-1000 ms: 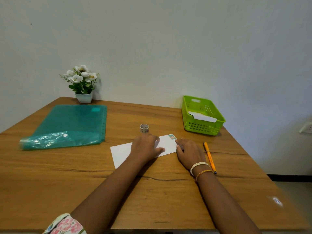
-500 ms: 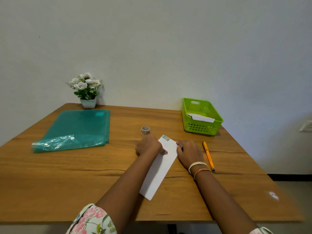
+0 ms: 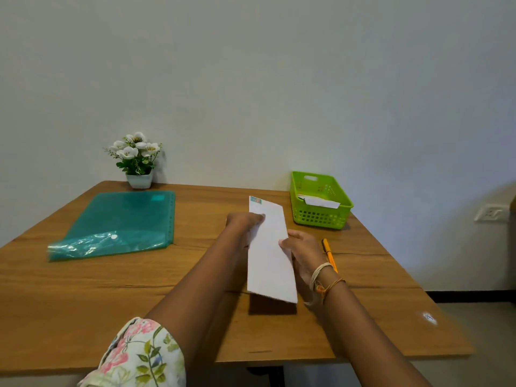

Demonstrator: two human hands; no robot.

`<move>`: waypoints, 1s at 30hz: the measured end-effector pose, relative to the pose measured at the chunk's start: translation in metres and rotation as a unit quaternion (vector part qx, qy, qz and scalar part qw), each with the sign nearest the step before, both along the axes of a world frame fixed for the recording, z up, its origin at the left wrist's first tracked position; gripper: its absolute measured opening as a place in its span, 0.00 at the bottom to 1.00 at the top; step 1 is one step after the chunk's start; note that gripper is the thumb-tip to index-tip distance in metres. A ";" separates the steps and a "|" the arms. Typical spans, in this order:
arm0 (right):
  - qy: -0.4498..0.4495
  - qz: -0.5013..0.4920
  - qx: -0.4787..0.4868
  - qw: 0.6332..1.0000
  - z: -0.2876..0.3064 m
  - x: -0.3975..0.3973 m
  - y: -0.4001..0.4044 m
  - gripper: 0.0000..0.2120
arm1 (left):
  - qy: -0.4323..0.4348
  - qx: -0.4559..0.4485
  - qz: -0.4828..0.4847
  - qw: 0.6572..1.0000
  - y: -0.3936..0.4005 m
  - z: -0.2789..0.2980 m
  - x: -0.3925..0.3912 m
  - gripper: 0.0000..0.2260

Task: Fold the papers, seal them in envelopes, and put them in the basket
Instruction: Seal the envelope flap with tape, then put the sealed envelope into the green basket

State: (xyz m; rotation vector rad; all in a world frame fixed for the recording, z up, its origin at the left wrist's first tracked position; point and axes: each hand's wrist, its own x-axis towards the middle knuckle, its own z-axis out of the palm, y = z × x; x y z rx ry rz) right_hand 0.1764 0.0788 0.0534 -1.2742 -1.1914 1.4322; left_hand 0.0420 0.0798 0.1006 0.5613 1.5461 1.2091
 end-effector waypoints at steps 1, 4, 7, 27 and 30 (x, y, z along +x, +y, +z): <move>0.024 -0.012 0.008 1.000 0.004 0.004 0.004 0.18 | 0.010 -0.010 -0.016 1.000 0.000 0.002 0.000 0.22; 0.066 -0.070 0.041 0.995 0.027 0.017 0.014 0.17 | 0.112 -0.064 -0.160 0.979 -0.005 0.007 -0.005 0.36; 0.068 -0.122 0.075 0.987 0.054 0.030 0.025 0.11 | 0.106 -0.115 -0.343 0.926 -0.014 0.012 -0.007 0.33; -0.068 -0.126 0.026 0.989 0.103 0.068 0.092 0.10 | 0.012 0.124 -0.165 0.978 0.079 0.039 0.075 0.15; -0.084 -0.107 0.023 0.990 0.110 0.072 0.114 0.11 | 0.018 0.124 -0.165 0.978 0.103 0.037 0.078 0.10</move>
